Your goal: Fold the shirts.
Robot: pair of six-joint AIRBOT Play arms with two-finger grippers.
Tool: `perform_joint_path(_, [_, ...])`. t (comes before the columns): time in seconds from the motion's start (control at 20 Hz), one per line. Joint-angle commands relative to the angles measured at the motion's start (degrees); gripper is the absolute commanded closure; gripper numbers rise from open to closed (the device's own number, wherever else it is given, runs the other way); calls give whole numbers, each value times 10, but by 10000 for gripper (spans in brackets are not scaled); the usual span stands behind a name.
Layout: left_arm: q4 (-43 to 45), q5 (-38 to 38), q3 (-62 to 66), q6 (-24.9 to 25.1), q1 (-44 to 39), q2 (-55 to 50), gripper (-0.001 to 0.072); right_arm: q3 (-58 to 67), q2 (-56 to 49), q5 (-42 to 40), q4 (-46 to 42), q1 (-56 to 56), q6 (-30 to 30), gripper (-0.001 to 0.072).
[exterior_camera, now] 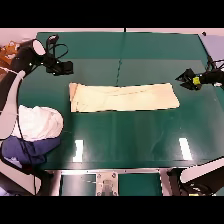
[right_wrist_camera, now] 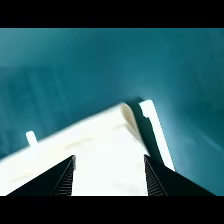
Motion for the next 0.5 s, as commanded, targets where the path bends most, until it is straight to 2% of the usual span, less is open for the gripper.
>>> perform_joint_path(0.0, [2,-90,14,-14,16,-3,682,12,-38,83,-20,-22,-64,209])
perform_joint_path(0.2, [-40,-100,14,-9,16,-3,688,12,-111,152,26,-21,-115,209])
perform_joint_path(0.35, [-85,-100,14,5,16,-3,688,12,-147,154,72,-8,-130,233])
perform_joint_path(0.4, [-101,-100,14,11,15,-4,688,12,-153,152,77,0,-130,379])
perform_joint_path(0.45, [-111,-98,14,11,11,-5,688,13,-156,149,77,6,-134,482])
